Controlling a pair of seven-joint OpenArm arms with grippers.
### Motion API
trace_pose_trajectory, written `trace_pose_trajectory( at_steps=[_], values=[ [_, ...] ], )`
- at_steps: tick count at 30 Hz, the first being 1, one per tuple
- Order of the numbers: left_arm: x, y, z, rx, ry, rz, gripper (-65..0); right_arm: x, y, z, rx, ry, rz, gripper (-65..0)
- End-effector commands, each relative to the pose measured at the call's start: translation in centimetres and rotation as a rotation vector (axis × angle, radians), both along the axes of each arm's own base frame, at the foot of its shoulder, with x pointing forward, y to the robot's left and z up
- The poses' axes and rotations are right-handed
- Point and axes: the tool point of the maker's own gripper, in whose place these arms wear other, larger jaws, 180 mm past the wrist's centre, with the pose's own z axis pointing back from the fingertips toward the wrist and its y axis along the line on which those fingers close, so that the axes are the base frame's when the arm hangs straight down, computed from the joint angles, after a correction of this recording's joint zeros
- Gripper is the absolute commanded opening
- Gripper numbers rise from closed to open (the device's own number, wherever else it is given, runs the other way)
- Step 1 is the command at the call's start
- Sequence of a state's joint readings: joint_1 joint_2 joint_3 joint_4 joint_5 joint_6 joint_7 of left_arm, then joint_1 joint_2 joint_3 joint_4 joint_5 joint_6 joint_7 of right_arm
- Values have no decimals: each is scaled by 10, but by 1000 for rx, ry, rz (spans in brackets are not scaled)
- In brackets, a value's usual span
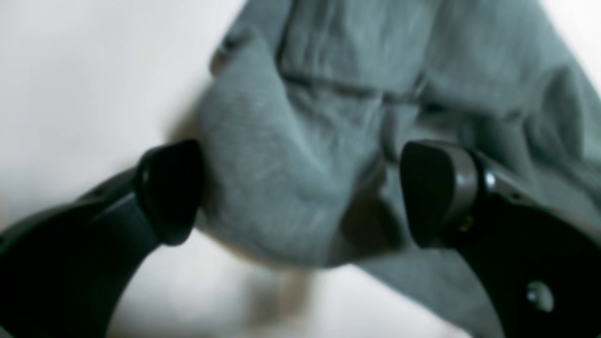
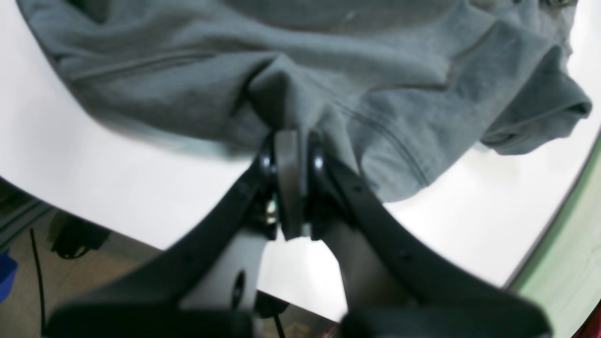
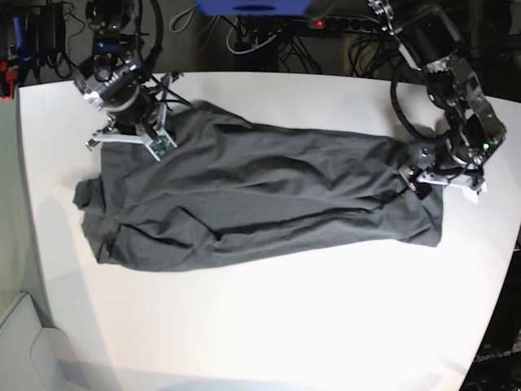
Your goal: Layout the t-shirt on the table in an organized manner, then fold the t-shirt properly
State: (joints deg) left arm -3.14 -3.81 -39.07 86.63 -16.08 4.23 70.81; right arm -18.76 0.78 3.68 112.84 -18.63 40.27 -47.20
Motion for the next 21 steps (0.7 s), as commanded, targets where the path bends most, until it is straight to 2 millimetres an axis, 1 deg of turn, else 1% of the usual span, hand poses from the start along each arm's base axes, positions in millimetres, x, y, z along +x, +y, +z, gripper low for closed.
trace_pose_trajectory(
  at_steps=[1, 3, 5, 8, 10, 12, 14, 16, 19, 21],
  values=[
    [-16, 10, 0, 17, 35, 21, 0, 6, 2, 8, 10, -36, 1, -650],
    [-33, 21, 8, 42, 36, 48, 0, 6, 2, 8, 10, -36, 1, -650],
    [-46, 33, 25, 81, 28, 64, 0, 6, 2, 8, 10, -36, 1, -650],
    [-55, 38, 53, 129, 0, 61, 0, 7, 2, 8, 11, -37, 1, -650],
    [-52, 43, 78, 189, -61, 64, 0, 7, 2, 9, 13, -40, 1, -650],
    [-49, 43, 90, 216, -95, 59, 0, 8, 9, 9, 26, -41, 10, -650],
    [-45, 41, 95, 217, -113, 58, 0, 7, 13, 9, 30, -40, 19, -650],
    [-29, 36, 101, 198, -153, 42, 0, 7, 18, 9, 37, -39, 32, -650],
    [-13, 25, 99, 167, -190, 12, 0, 7, 22, 8, 39, -37, 42, -650],
    [6, 21, 105, 188, -261, -2, 0, 6, 22, 8, 39, -35, 42, -650]
  ],
)
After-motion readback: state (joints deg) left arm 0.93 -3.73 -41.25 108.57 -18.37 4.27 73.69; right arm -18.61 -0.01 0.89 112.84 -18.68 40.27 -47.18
